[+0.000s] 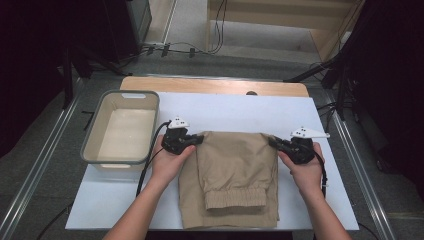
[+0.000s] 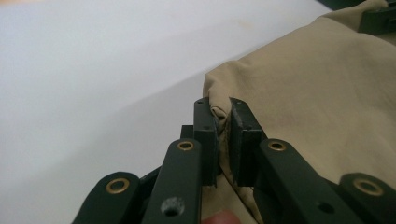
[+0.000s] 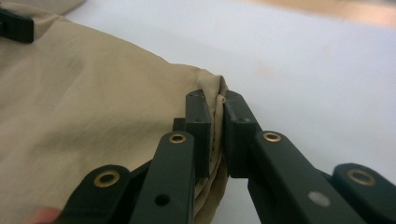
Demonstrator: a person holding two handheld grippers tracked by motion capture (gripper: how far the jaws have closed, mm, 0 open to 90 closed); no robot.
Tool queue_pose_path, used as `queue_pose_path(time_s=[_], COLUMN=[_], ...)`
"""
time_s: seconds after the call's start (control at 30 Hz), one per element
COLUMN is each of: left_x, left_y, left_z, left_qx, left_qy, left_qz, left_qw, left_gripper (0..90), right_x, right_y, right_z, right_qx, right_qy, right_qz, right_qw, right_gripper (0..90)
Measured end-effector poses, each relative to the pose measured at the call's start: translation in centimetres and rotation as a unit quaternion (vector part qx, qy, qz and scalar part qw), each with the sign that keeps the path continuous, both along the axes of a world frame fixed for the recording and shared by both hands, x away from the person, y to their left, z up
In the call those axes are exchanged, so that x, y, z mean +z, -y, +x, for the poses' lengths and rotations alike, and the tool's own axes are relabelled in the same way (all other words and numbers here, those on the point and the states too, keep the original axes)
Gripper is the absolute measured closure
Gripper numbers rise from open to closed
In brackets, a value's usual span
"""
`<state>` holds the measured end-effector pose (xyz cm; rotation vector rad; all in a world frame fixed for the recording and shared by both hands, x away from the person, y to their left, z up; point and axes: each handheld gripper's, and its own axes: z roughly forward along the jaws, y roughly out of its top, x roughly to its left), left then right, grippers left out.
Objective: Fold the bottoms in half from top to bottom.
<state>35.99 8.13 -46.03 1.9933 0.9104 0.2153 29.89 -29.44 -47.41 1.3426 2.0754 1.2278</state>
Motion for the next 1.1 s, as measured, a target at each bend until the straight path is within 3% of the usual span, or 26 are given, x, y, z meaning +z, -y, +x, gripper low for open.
queue_pose_path(time_s=[0.2,0.27,0.37,0.47,0.73,0.93,1.1], left_x=[2.1,2.4,2.6,2.5,0.8,-0.4,-1.4], left_y=[1.2,1.3,1.4,1.7,2.0,2.4,2.2], left_z=[1.8,2.1,1.8,0.4,-2.3,-4.5,-6.5], left_qx=[0.007,0.020,0.009,-0.020,-0.041,-0.051,-0.059], left_qy=[0.042,0.047,0.040,0.042,0.012,0.008,-0.002], left_qz=[-0.005,-0.011,-0.018,-0.017,-0.036,-0.015,-0.021], left_qw=[0.9991,0.9986,0.9990,0.9988,0.9984,0.9986,0.9980], left_gripper=[80.5,71.3,38.7,28.7,27.1,28.1,29.9], right_x=[2.1,2.3,2.3,2.4,1.1,0.2,-0.2], right_y=[0.6,0.9,1.4,1.6,0.5,-0.6,-1.8], right_z=[1.4,1.8,1.9,1.3,-2.0,-4.5,-6.4], right_qx=[-0.036,-0.057,-0.075,-0.057,-0.018,-0.007,0.007], right_qy=[0.041,0.052,0.052,0.047,0.025,0.002,-0.008], right_qz=[-0.003,-0.008,0.018,0.026,0.023,0.035,0.034], right_qw=[0.9985,0.9970,0.9957,0.9970,0.9993,0.9993,0.9994], right_gripper=[79.1,72.8,48.9,43.0,39.3,39.5,40.8])
